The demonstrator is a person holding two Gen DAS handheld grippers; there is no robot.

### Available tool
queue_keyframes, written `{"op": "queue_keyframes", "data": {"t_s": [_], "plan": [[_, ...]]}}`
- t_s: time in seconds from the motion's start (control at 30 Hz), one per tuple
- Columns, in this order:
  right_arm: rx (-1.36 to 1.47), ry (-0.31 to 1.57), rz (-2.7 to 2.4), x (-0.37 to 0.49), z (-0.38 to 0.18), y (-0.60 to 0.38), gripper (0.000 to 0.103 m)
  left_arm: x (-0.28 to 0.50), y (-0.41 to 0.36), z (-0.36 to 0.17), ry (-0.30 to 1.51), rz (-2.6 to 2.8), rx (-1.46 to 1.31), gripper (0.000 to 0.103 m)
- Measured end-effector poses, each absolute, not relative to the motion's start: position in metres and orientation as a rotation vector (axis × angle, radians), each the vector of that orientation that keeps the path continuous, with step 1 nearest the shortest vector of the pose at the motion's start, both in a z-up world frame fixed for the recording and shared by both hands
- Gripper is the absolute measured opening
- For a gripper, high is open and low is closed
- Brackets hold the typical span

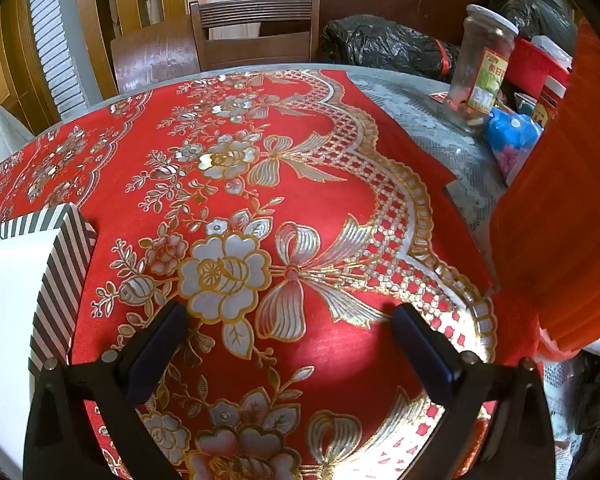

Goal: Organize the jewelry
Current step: 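Move both tools over the table toward the jewelry beside the striped tray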

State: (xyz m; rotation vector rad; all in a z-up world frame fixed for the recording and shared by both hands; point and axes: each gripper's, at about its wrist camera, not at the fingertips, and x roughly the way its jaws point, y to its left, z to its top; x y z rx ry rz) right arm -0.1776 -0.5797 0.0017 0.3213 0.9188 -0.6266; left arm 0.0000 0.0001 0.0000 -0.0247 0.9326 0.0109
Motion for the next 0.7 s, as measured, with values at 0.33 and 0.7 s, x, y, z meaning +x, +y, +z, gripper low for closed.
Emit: {"op": "queue_keyframes", "data": {"t_s": [0.33,0.7], "plan": [[0.322,0.917,-0.626,-0.177,0.001,-0.582,0.103,0.0,0.0,0.0,0.941,0.057,-0.046,0.096],[0.278,0.97,-0.586,-0.238,0.033,-0.536,0.103,-0.035,-0.012,0.014,0.967,-0.035,-0.038,0.069]]}}
